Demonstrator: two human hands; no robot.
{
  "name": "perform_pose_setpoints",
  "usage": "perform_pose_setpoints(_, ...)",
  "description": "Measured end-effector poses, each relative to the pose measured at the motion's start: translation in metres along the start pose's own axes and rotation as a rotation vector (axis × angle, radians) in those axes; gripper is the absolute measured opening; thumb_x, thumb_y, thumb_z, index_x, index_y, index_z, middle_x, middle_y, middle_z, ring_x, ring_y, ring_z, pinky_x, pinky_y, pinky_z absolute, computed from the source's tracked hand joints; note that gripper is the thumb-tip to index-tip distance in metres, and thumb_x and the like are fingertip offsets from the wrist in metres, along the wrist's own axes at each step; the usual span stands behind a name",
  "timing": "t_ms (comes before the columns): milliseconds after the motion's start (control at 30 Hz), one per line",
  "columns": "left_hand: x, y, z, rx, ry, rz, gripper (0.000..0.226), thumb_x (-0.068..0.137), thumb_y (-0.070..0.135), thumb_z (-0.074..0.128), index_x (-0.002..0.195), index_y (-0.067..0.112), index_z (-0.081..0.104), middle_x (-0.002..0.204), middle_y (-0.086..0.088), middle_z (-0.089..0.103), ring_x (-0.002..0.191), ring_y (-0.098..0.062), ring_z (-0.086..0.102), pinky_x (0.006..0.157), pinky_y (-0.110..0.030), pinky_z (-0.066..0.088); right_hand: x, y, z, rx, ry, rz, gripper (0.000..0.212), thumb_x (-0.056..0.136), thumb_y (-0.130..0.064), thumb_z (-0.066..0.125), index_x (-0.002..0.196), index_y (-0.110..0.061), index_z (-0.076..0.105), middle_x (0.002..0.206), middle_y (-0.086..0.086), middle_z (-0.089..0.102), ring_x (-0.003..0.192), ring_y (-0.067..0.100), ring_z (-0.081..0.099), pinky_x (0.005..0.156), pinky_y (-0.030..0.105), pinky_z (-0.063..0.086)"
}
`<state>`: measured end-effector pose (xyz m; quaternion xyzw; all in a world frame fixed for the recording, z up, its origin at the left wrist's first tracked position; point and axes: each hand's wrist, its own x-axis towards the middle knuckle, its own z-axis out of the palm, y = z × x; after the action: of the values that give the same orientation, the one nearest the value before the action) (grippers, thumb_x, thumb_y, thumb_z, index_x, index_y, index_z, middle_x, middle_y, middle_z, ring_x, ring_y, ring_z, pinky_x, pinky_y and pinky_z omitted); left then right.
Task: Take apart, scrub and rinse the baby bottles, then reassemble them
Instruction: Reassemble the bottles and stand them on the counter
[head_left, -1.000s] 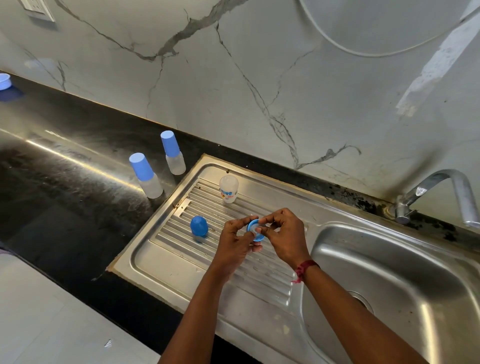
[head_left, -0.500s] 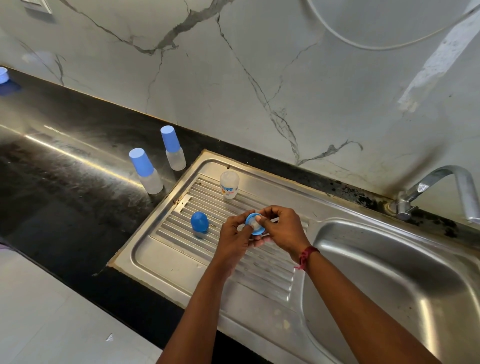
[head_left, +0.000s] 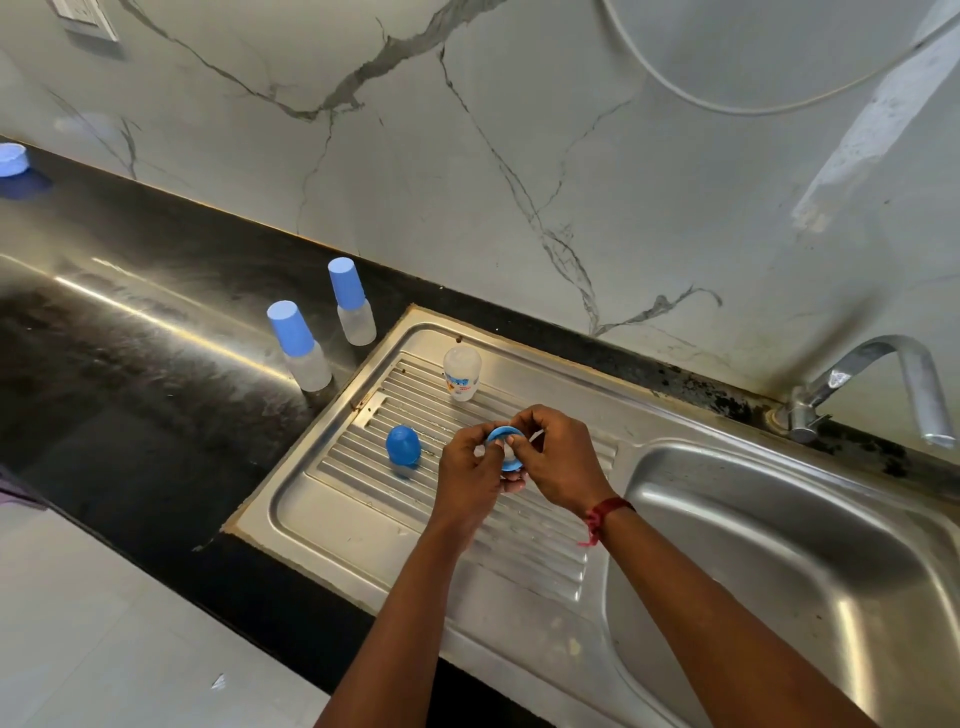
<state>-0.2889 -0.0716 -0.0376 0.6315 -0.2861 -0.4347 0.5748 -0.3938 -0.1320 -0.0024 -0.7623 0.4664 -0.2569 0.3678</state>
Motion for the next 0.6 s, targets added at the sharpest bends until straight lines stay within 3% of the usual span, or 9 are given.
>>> perform_pose_setpoints(233, -0.006, 0.001, -0.001, 0.292, 0.138, 0.16, 0.025, 0.101, 0.027, 0.054, 0.119, 0.013, 0.065, 0.112, -0.01, 0.065, 0.097, -0.025, 0.069, 0.083, -0.047, 0.061, -0.015, -0.006, 0.015, -0.009, 0.084, -0.011, 0.009, 0.097, -0.015, 0.06, 0.102, -0.009, 0.064, 0.094, 0.002, 0.063, 0.085, 0.013, 0.059, 0.072, 0.006, 0.043)
perform_pose_setpoints(333, -0.01, 0.002, -0.004, 0.422, 0.138, 0.196, 0.031, 0.104, 0.029, 0.048, 0.123, 0.009, 0.064, 0.114, -0.012, 0.062, 0.098, -0.023, 0.065, 0.088, -0.04, 0.058, -0.019, -0.007, 0.017, 0.115, 0.086, 0.076, 0.007, 0.095, -0.013, 0.064, 0.1, -0.012, 0.067, 0.093, 0.001, 0.067, 0.086, 0.016, 0.066, 0.076, 0.017, 0.055)
perform_pose_setpoints(400, -0.013, -0.002, -0.01, 0.492, 0.139, 0.219, 0.03, 0.104, 0.024, 0.047, 0.122, 0.007, 0.063, 0.113, -0.014, 0.061, 0.097, -0.021, 0.062, 0.084, -0.029, 0.053, -0.024, -0.009, 0.014, 0.263, 0.012, 0.196, 0.011, 0.093, -0.006, 0.065, 0.102, -0.011, 0.069, 0.096, 0.005, 0.069, 0.087, 0.021, 0.07, 0.073, 0.029, 0.061)
perform_pose_setpoints(467, -0.018, -0.005, -0.016, 0.533, 0.142, 0.236, 0.028, 0.104, 0.022, 0.048, 0.12, 0.005, 0.064, 0.11, -0.014, 0.064, 0.095, -0.02, 0.061, 0.079, -0.021, 0.046, -0.03, -0.012, 0.012, 0.395, -0.062, 0.283, 0.016, 0.092, 0.0, 0.064, 0.105, -0.008, 0.07, 0.099, 0.01, 0.069, 0.085, 0.022, 0.071, 0.07, 0.032, 0.062)
perform_pose_setpoints(600, -0.03, -0.011, -0.018, 0.564, 0.156, 0.256, 0.023, 0.102, 0.016, 0.051, 0.116, 0.004, 0.065, 0.107, -0.016, 0.066, 0.093, -0.021, 0.06, 0.079, -0.022, 0.044, -0.043, -0.014, 0.016, 0.433, -0.065, 0.324, 0.015, 0.091, -0.001, 0.066, 0.104, -0.008, 0.071, 0.097, 0.012, 0.071, 0.084, 0.024, 0.072, 0.072, 0.038, 0.063)
